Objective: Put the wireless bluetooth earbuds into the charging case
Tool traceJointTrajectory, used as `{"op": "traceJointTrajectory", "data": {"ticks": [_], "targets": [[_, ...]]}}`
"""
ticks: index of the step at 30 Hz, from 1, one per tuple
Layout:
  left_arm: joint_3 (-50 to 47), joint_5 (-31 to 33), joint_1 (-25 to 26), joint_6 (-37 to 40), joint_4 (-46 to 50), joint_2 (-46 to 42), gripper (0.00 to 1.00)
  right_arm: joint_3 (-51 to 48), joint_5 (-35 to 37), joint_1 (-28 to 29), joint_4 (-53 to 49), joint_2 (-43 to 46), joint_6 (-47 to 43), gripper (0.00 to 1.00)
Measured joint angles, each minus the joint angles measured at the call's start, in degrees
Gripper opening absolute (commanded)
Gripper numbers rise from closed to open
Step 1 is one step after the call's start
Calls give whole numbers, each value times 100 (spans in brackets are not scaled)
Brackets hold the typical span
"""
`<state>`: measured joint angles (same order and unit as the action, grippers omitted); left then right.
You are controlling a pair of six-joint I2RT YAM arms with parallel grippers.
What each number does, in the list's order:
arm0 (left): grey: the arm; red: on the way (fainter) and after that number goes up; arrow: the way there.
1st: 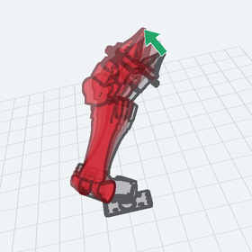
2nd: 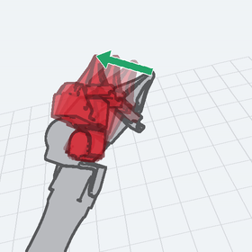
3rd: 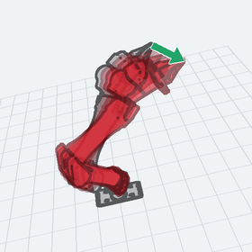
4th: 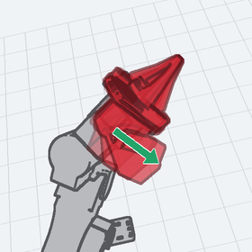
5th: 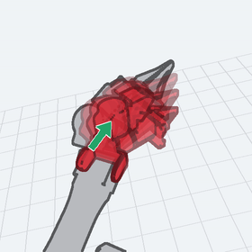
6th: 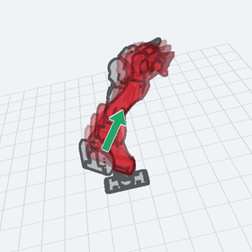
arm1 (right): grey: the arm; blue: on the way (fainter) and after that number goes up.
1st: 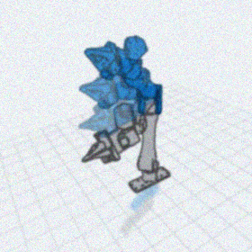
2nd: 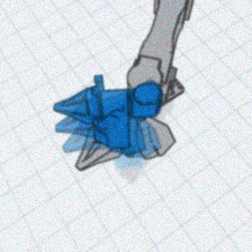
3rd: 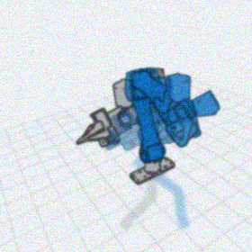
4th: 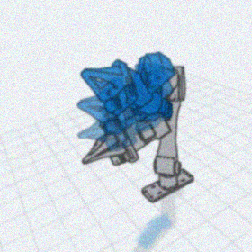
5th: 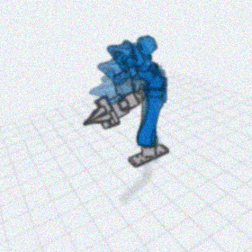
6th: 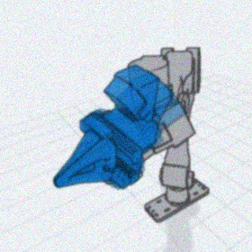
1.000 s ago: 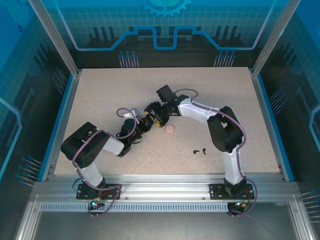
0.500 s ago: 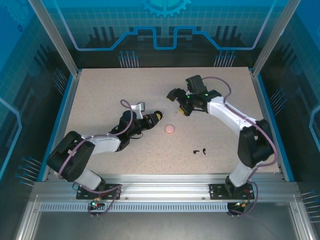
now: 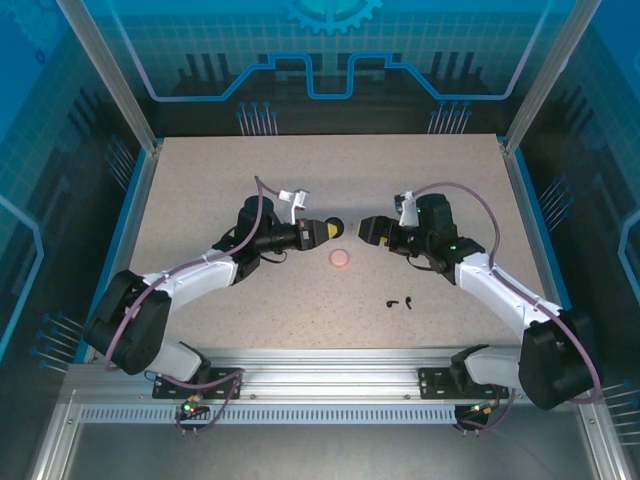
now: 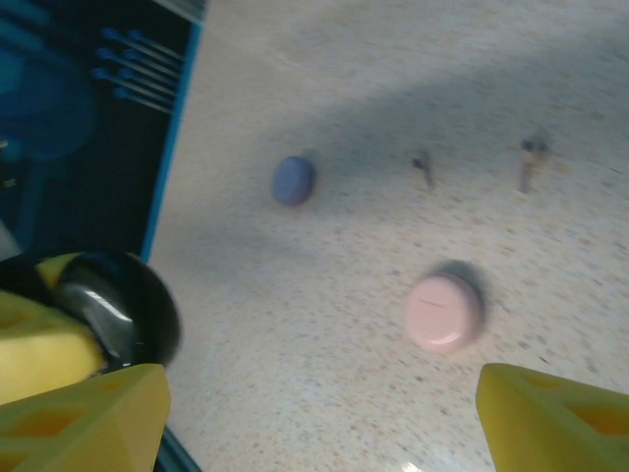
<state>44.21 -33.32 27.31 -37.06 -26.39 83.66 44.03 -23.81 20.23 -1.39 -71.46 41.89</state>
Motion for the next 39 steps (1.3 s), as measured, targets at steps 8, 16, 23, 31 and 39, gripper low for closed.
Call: {"op": "traceJointTrajectory", "data": {"ticks": [8,16,23,31,39], "targets": [[133,-354,0,-2,131,0,4,-22,-680,31,688,-46,-234,79],[153,-411,0,-4,133,2,3,66,-837,227,767,-339,-302,76],[153,-402,-50,-7,232,17,2,140,-813,221,894,-662,-317,68],[153,-511,-52,-7,212,17,1,-219,-715,-243,1141,-1034,-17,65],[155,-560,-52,-13,168,17,1,-258,-1220,-271,1204,-444,-35,64]]}}
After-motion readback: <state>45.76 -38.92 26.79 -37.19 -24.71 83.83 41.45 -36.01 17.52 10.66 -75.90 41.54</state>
